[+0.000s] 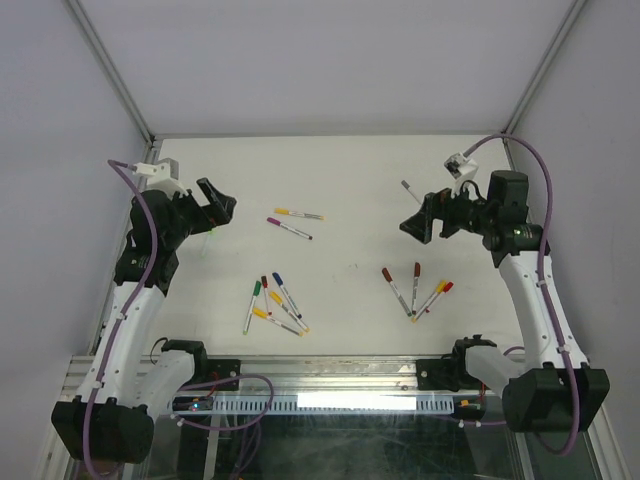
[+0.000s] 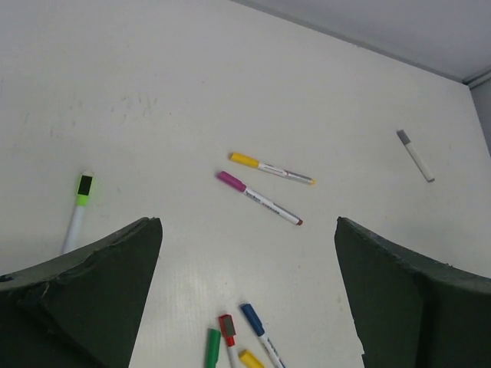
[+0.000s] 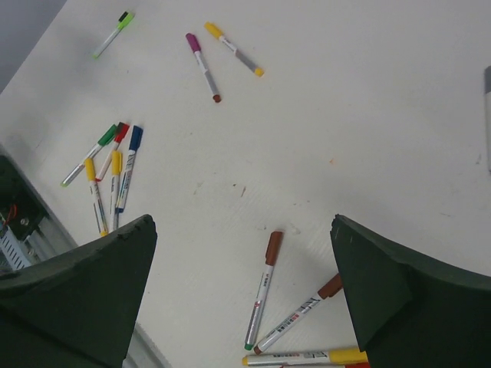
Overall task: Open the pen caps
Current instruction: Pick up the pen from the center of the board.
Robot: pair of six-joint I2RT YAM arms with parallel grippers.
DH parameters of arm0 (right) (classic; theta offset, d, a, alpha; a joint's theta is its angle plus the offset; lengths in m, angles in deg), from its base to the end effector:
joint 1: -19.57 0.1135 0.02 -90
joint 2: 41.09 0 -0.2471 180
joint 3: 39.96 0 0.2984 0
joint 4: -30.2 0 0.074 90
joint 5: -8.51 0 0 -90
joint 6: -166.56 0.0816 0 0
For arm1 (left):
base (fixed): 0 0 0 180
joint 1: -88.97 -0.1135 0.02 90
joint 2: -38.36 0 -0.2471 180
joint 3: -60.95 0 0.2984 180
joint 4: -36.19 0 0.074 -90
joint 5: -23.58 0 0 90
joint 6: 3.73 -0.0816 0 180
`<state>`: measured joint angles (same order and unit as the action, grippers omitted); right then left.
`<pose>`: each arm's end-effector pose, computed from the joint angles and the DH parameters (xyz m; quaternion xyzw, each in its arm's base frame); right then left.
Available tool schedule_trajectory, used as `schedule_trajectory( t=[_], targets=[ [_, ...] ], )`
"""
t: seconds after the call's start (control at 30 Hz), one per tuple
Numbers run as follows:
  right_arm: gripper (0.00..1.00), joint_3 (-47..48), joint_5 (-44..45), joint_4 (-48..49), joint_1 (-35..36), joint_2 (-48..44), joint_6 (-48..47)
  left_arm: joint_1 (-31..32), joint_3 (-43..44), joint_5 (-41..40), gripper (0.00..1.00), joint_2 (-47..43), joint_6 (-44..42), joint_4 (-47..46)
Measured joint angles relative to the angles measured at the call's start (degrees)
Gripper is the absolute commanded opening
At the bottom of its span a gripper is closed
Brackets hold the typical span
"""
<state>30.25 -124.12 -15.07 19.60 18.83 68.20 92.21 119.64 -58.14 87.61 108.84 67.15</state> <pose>0.2995 0.0554 0.3038 -0.2279 0.8118 0.2903 0.4526 0.2959 -0.0285 0.2929 -0.0984 0.8196 -0.1835 0.5337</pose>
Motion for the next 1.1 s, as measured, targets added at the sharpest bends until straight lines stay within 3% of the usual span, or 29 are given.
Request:
schedule_trajectory(
  t=[0.23,0.37,0.47,0.7,0.9,1.1],
  targets=[
    [0.99,-4.5,-7.5,3.1,1.0,1.0,-2.5,-0.8,1.3,-3.8,0.95,5.2,-6.2,2.8],
    [0.99,-5.4,-10.7,3.3,1.1,1.4,-4.7,-1.8,1.5,-5.7,0.83,11.1,-9.2,3.7],
    [0.99,-5.7,-11.4,3.4,1.3,1.4,-5.8,-2.7,3.4,-7.9,0.75,18.6,-11.1,5.1],
    [0.99,-5.7,-11.8,3.5,1.5,1.2,-7.0,-6.4,10.9,-11.1,0.68,38.1,-13.9,10.0],
    [0.99,-7.1,-12.9,5.0,1.7,0.3,-5.9,-7.1,12.9,-13.4,0.45,44.4,-15.6,13.7],
    [0.99,-7.5,-14.1,5.9,1.7,0.3,-4.7,-7.1,14.6,-12.5,0.41,48.2,-16.2,15.5]
  ],
)
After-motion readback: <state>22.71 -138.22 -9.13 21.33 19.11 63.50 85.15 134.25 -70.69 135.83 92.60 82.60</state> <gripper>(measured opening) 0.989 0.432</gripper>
